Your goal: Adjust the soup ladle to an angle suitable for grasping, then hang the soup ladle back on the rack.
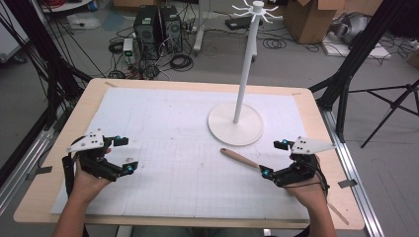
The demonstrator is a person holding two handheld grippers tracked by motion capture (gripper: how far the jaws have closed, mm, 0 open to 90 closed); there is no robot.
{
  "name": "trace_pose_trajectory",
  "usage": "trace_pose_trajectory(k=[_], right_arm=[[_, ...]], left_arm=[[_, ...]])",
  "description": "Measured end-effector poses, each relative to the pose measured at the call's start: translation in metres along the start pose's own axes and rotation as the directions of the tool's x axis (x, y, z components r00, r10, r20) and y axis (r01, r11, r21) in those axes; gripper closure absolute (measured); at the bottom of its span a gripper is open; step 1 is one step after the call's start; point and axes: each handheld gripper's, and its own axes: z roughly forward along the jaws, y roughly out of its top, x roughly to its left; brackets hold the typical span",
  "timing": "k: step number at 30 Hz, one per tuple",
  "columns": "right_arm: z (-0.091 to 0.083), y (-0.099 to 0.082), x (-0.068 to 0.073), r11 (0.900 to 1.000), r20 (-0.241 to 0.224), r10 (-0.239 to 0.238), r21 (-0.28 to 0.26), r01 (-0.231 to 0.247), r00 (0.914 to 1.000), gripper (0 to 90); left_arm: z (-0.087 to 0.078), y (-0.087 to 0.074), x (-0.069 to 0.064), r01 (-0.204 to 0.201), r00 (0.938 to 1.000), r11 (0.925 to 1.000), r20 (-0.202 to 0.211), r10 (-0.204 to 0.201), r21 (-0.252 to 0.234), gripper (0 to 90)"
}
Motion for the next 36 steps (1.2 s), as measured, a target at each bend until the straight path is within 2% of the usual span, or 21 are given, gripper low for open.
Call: trace_pose_trajectory(k=[5, 15, 26, 36], right_arm=[[0.0005, 0.0007, 0.0001, 1.0000, 0.000, -0.002, -0.005, 0.002, 1.0000, 0.3], [-0.0005, 0.0015, 0.0012, 1.0000, 0.006, -0.002, -0.003, 0.002, 1.0000, 0.3], [0.0022, 0.0035, 0.0011, 0.9999, 0.009, -0.006, 0.014, 0.006, 0.9999, 0.4], [0.0020, 0.0036, 0.0005, 0.9995, 0.010, -0.014, 0.028, 0.014, 0.9999, 0.4]], left_arm=[[0.0016, -0.0011, -0.0017, -0.009, 0.9999, 0.9999, 0.006, 0.009, 0.012, 1.6], [0.0028, 0.0000, -0.0019, -0.007, 0.9999, 1.0000, 0.008, 0.007, 0.007, 1.7], [-0.0036, -0.0010, -0.0009, -0.006, 1.0000, 1.0000, 0.000, 0.006, 0.001, 1.6], [0.0010, -0.0006, -0.0021, -0.010, 0.9999, 0.9999, 0.007, 0.010, 0.009, 1.7]])
